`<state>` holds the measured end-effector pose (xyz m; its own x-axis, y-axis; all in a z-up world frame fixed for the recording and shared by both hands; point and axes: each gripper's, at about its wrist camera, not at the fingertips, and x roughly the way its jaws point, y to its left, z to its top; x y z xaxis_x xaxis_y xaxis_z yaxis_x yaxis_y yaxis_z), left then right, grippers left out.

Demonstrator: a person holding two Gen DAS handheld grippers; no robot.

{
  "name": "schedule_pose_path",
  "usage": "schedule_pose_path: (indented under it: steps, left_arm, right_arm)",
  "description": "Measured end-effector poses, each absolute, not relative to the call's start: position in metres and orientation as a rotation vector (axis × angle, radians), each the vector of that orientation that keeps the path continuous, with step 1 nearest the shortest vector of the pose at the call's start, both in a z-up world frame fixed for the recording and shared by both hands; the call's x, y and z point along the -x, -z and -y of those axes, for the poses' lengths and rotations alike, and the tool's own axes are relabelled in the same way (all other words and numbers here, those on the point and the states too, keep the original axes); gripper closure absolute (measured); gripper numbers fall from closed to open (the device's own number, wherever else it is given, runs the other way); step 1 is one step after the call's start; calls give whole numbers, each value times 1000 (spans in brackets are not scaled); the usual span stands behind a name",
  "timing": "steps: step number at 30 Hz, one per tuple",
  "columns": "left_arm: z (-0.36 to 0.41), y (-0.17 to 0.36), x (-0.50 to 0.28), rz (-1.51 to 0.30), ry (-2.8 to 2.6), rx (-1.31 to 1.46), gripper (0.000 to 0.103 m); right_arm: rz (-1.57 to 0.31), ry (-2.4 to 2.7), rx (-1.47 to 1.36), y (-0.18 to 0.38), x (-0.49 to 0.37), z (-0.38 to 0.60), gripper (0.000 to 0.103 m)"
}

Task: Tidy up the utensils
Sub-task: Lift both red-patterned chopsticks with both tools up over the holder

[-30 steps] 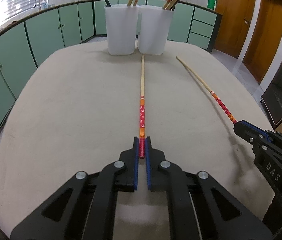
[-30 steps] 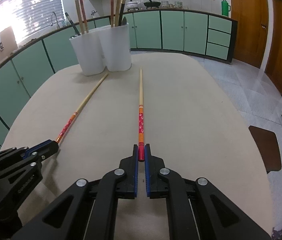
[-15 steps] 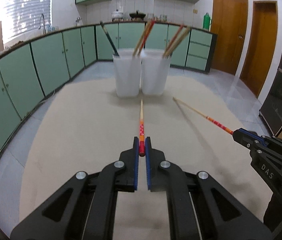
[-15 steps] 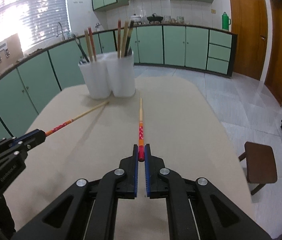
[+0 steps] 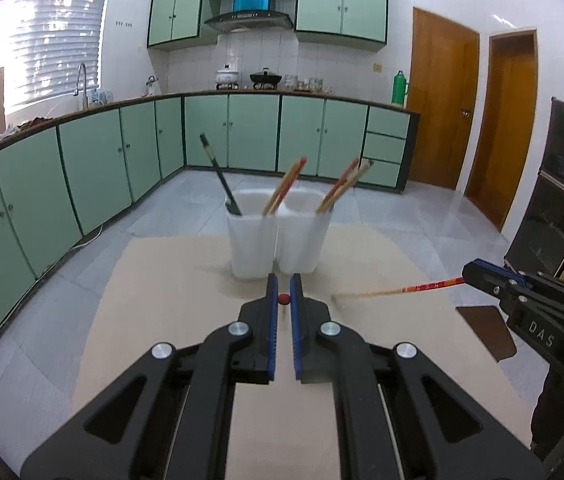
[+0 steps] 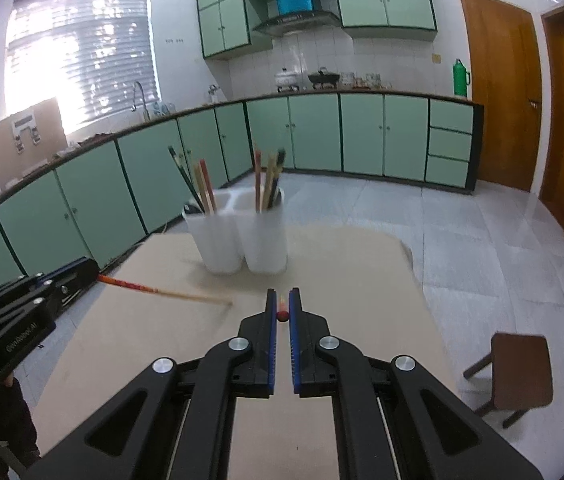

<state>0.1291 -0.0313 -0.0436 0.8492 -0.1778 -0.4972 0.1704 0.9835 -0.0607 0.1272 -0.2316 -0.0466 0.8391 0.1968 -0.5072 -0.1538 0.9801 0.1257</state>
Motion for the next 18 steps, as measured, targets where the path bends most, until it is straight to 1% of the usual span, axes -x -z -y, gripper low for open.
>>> schedule_pose_path:
  steps: [11,18]
  left_arm:
    - [27,21,-143,-488,224,27,98]
    - [16,-10,-143,-432,228,28,98]
  right_arm:
    - [-526,-273,-75,7,-150,223,97]
    - [-474,-325,-64,-29,-160,219,97]
